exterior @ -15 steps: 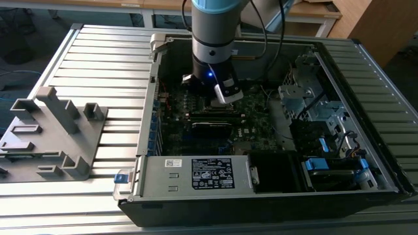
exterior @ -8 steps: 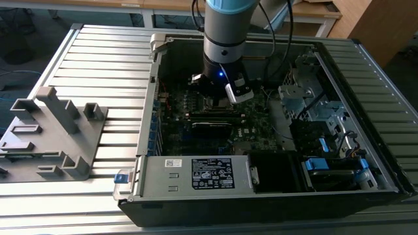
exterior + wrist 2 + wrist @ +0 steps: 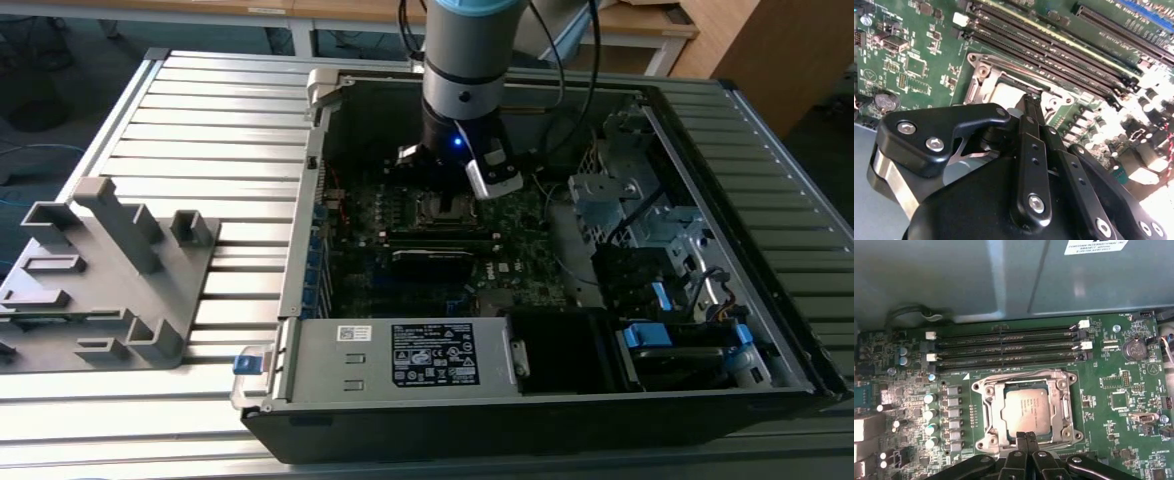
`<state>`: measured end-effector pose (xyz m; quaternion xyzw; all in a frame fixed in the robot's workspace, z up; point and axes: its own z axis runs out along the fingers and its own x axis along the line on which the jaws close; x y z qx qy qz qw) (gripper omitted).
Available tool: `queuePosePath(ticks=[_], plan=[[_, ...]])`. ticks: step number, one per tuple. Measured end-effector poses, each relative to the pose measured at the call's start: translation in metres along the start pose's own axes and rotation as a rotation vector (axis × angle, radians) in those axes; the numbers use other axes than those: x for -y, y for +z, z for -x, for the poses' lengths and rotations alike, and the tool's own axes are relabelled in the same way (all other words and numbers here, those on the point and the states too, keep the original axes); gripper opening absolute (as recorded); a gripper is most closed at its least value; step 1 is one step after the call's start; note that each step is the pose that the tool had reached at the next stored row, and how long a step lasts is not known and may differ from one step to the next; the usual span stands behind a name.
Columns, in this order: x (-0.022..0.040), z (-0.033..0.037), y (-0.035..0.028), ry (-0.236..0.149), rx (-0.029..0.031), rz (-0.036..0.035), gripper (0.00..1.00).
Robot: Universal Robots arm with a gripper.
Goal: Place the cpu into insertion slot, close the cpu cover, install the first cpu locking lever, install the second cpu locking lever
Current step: 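Install the second cpu locking lever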
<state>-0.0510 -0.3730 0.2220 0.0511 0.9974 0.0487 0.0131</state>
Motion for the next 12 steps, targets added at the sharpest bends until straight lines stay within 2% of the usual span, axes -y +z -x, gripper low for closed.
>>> queuePosePath(ticks=[4, 9, 12], plan=[[-0.0093, 0.0006, 0.0016, -0.001, 0.0024, -0.0235, 0.11], [-0.0186, 0.0007, 0.0031, -0.001, 0.0041, -0.0406, 0.11], [-0.0192, 0.0038, 0.0032, -0.001, 0.0042, -0.0459, 0.11]])
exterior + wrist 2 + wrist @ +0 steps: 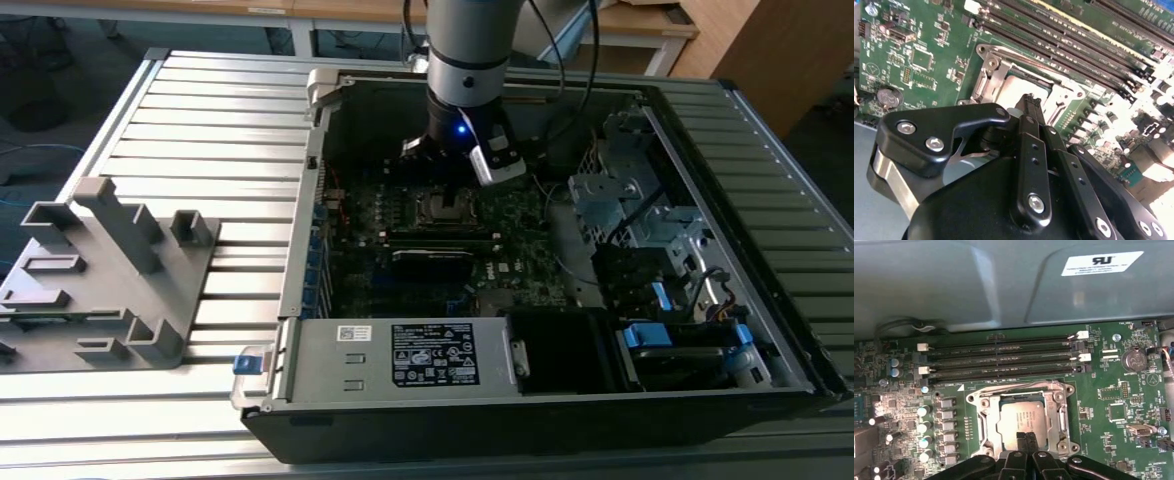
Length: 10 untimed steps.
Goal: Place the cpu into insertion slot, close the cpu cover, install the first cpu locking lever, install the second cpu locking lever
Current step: 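Install the second cpu locking lever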
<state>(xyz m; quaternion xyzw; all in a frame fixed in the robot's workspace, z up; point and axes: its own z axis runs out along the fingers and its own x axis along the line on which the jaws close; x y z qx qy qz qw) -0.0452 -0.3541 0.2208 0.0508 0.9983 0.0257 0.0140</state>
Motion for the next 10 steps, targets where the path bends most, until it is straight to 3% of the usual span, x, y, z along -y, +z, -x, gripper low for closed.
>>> queuePosePath(ticks=[6, 10], plan=[[-0.0019, 0.0022, 0.0008, 0.001, 0.0001, -0.0042, 0.11], [-0.007, 0.0017, 0.0016, 0.003, 0.0003, -0.0057, 0.11]])
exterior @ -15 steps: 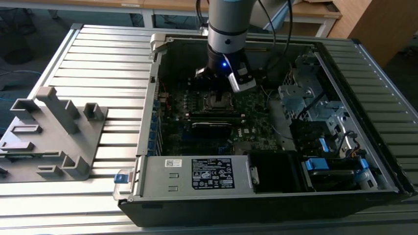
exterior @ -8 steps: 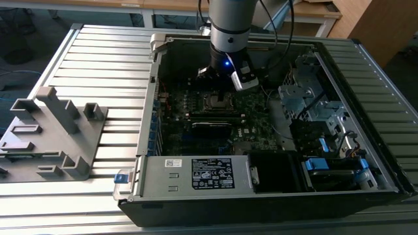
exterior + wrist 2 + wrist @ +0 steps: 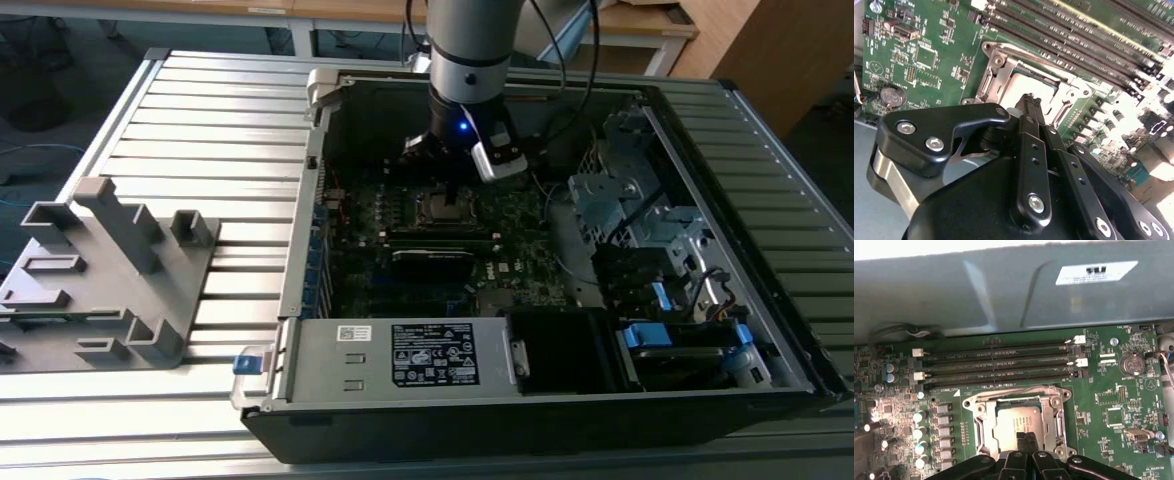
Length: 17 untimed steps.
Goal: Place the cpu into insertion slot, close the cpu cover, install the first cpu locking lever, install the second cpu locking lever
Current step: 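Install the second cpu locking lever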
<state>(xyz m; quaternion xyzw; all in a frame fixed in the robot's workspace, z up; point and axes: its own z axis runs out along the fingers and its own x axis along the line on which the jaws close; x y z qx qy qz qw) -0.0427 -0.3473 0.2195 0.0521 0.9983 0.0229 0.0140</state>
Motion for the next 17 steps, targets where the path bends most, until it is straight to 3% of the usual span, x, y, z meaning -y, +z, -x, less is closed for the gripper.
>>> queuePosePath(ticks=[10, 11, 12, 13, 17], plan=[[0.0, -0.0027, 0.0002, 0.0, 0.0007, -0.0062, 0.11], [0.0, -0.0027, 0.0003, 0.0, -0.0012, -0.0065, 0.11], [0.0, -0.0025, 0.0005, 0.0, -0.0129, -0.0072, 0.11], [0.0, -0.0025, 0.0004, 0.001, -0.0198, -0.0082, 0.11], [0.0, -0.0025, 0.0003, 0.001, -0.0209, -0.0085, 0.11]])
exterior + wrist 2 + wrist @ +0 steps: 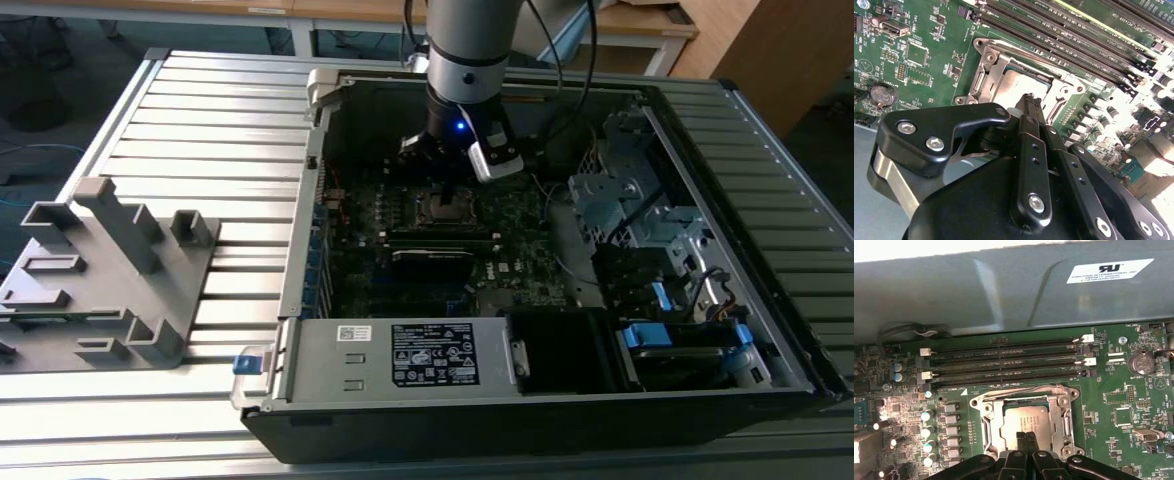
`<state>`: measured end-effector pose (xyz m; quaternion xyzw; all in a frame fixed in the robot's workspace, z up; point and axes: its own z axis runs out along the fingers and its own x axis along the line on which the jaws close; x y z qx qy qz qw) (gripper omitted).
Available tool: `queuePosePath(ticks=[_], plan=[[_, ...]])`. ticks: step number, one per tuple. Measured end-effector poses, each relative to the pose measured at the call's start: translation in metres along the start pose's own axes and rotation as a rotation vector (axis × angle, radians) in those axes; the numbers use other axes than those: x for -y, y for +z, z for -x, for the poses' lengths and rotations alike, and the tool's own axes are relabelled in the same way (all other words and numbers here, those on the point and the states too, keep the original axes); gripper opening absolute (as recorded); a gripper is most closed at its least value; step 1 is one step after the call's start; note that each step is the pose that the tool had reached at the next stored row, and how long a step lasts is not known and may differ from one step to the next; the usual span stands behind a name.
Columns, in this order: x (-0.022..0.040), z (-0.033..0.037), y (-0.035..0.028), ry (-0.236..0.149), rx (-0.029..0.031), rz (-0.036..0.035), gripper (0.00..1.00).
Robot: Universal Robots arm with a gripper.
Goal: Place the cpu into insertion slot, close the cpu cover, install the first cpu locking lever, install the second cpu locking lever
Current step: 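Install the second cpu locking lever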
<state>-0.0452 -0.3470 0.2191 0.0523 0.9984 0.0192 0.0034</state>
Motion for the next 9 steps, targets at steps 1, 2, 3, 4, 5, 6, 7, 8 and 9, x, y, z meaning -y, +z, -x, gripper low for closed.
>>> queuePosePath(ticks=[1, 2, 3, 4, 5, 6, 7, 8, 9], plan=[[0.0, 0.0004, 0.0001, 0.0, 0.0, 0.0, 0.11], [-0.0001, 0.0009, 0.0002, 0.0, 0.0001, 0.0001, 0.11], [-0.0001, 0.0011, 0.0002, 0.0, 0.0001, 0.0001, 0.11], [-0.0001, 0.0011, 0.0002, 0.0, 0.0, 0.0001, 0.11], [-0.0001, 0.0011, 0.0002, 0.0, 0.0001, 0.0001, 0.11], [-0.0001, 0.0014, 0.0002, 0.0, 0.0001, 0.0001, 0.11], [-0.0002, 0.0016, 0.0002, 0.0, 0.0001, 0.0001, 0.11], [-0.0002, 0.0016, 0.0002, 0.0, 0.0001, 0.0001, 0.11], [-0.0002, 0.0017, 0.0002, 0.0, 0.0001, 0.0001, 0.11]])
